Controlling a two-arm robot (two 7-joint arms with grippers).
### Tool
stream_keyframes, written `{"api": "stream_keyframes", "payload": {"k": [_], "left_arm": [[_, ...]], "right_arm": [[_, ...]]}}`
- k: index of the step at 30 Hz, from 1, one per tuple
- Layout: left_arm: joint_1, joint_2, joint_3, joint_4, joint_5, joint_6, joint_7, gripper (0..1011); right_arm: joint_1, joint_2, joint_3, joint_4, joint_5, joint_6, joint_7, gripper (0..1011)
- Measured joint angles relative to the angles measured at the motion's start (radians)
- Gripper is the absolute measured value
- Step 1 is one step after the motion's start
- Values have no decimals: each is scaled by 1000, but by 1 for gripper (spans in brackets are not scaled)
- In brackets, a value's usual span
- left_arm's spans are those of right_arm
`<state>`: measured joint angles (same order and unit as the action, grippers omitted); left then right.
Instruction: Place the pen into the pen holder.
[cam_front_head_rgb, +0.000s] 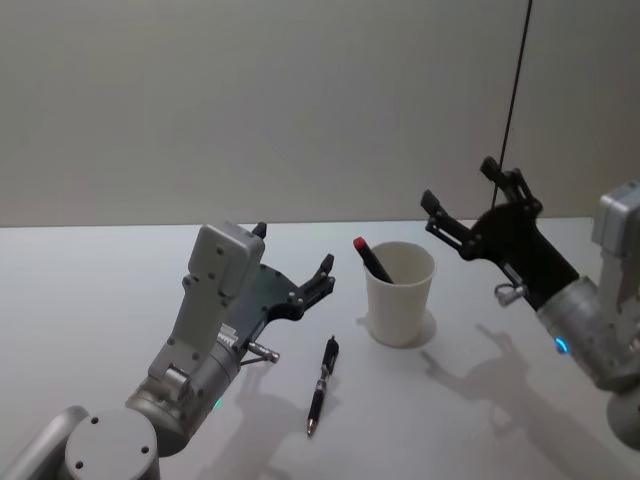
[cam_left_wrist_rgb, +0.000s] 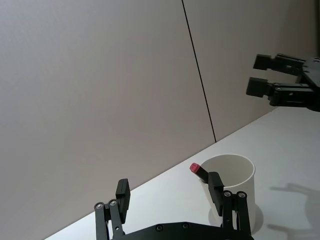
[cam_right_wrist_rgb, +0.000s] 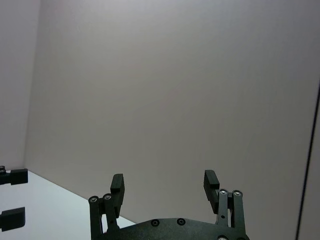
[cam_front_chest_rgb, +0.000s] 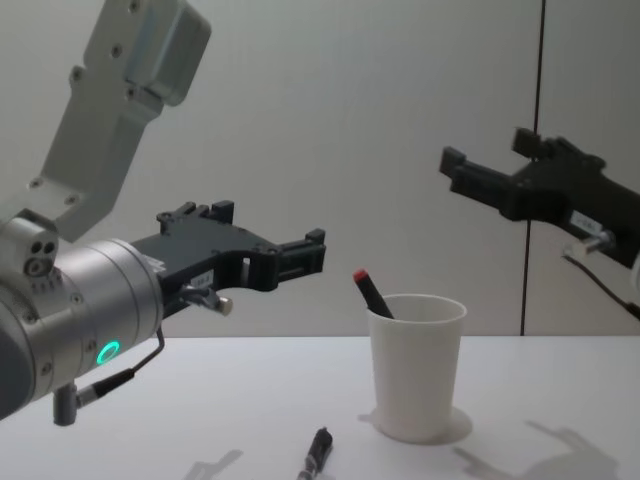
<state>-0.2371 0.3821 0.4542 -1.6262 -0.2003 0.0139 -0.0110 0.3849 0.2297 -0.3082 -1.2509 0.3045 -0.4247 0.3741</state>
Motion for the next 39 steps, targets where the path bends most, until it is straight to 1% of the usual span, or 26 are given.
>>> {"api": "stream_keyframes", "payload": {"k": [1,2,4,7,8,11,12,14,15,18,19,22,24,26,30,39], "left_arm": [[0,0,0,0,0,0,0,1000],[0,0,0,0,0,0,0,1000],[0,0,0,0,0,0,0,1000],[0,0,0,0,0,0,0,1000],[0,0,0,0,0,0,0,1000],[0,0,0,0,0,0,0,1000],[0,0,0,0,0,0,0,1002],[0,0,0,0,0,0,0,1000],[0,0,0,0,0,0,0,1000],[0,0,0,0,0,0,0,1000],[0,0,0,0,0,0,0,1000],[0,0,0,0,0,0,0,1000],[0,0,0,0,0,0,0,1000],[0,0,0,0,0,0,0,1000],[0,0,0,0,0,0,0,1000],[0,0,0,0,0,0,0,1000]], "right_arm": [[-11,4,-1,-16,-4,8,-16,1002],[-36,11,-3,-51,-11,25,-48,1001],[-69,21,-6,-95,-22,50,-100,1001],[-103,30,-8,-139,-30,72,-146,1002],[-124,36,-10,-164,-36,87,-180,1002],[-152,43,-13,-198,-41,107,-223,1002],[-173,48,-14,-223,-45,120,-255,1002],[-190,51,-16,-242,-48,132,-283,1002],[-209,55,-18,-263,-51,144,-314,1001],[-233,58,-20,-289,-55,159,-353,1001],[-247,60,-21,-304,-58,170,-379,1002],[-272,63,-24,-329,-61,186,-429,1001],[-285,64,-25,-342,-62,192,-450,1002],[-306,66,-26,-361,-64,205,-489,1001],[-326,67,-27,-381,-66,217,-524,1002],[-351,70,-28,-405,-68,232,-571,1001]]}}
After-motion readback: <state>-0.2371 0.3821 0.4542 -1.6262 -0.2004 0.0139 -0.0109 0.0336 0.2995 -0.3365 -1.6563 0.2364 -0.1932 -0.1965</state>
